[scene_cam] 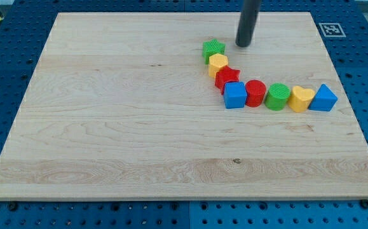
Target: Move green star away from the yellow hexagon
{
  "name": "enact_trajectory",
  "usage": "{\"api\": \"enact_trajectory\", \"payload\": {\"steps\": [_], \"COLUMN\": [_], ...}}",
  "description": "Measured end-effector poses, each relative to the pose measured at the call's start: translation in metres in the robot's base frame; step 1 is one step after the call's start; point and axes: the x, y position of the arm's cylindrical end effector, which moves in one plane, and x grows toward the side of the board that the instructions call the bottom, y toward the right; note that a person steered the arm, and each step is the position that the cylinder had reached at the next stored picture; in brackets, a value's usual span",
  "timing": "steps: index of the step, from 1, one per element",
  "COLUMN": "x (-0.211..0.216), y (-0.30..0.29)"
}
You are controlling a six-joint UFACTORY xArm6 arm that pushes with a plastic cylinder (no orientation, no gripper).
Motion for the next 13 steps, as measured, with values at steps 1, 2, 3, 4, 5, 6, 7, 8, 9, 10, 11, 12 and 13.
{"api": "enact_trajectory", "payload": {"steps": [1, 2, 3, 4, 5, 6, 7, 8, 9, 10, 11, 12, 13], "x": [-0.018, -0.004, 0.028, 0.047, 0.039, 0.023, 0.023, 0.030, 0.044, 0.053, 0.045, 0.050, 0.076], "y": [-0.056, -0.117, -0.130, -0.107, -0.043, 0.025, 0.007, -0.024, -0.008, 0.029, 0.050, 0.052, 0.054]}}
